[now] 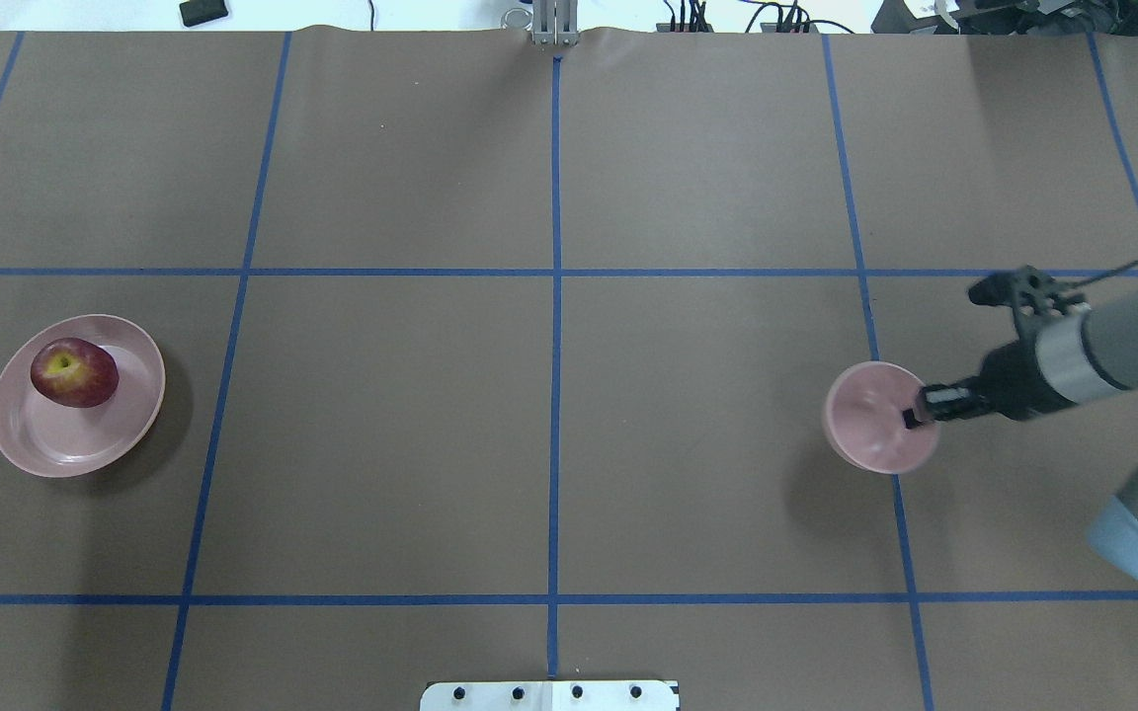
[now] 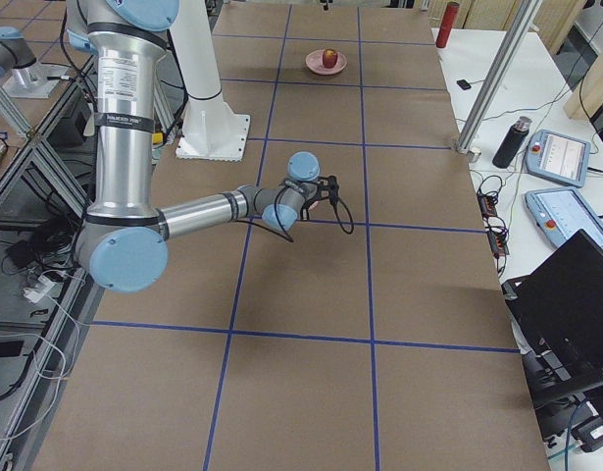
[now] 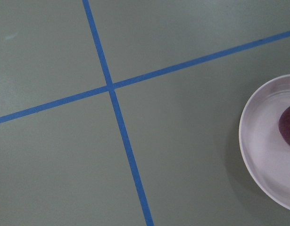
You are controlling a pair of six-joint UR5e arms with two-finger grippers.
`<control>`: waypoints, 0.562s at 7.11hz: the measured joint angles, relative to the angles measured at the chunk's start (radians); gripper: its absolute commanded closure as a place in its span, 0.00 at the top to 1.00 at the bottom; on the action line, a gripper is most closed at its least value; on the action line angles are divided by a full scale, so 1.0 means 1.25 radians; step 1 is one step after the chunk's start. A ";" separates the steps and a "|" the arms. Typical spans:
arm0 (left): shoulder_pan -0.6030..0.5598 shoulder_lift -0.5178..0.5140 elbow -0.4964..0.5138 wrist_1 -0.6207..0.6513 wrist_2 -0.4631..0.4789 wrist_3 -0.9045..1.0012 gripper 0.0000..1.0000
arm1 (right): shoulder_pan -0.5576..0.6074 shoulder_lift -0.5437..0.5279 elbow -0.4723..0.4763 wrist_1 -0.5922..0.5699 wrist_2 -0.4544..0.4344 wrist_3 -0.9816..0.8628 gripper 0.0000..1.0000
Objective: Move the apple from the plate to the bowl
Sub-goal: 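Slide the bowl to table center with the right gripper while the left reaches the apple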
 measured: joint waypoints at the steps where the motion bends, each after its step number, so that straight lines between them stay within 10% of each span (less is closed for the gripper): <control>1: 0.048 -0.038 0.001 -0.001 0.001 -0.050 0.98 | -0.010 0.153 -0.031 -0.153 -0.026 0.030 0.00; 4: 0.176 -0.099 -0.012 0.005 0.024 -0.307 0.98 | -0.064 0.505 -0.268 -0.285 -0.106 0.180 0.00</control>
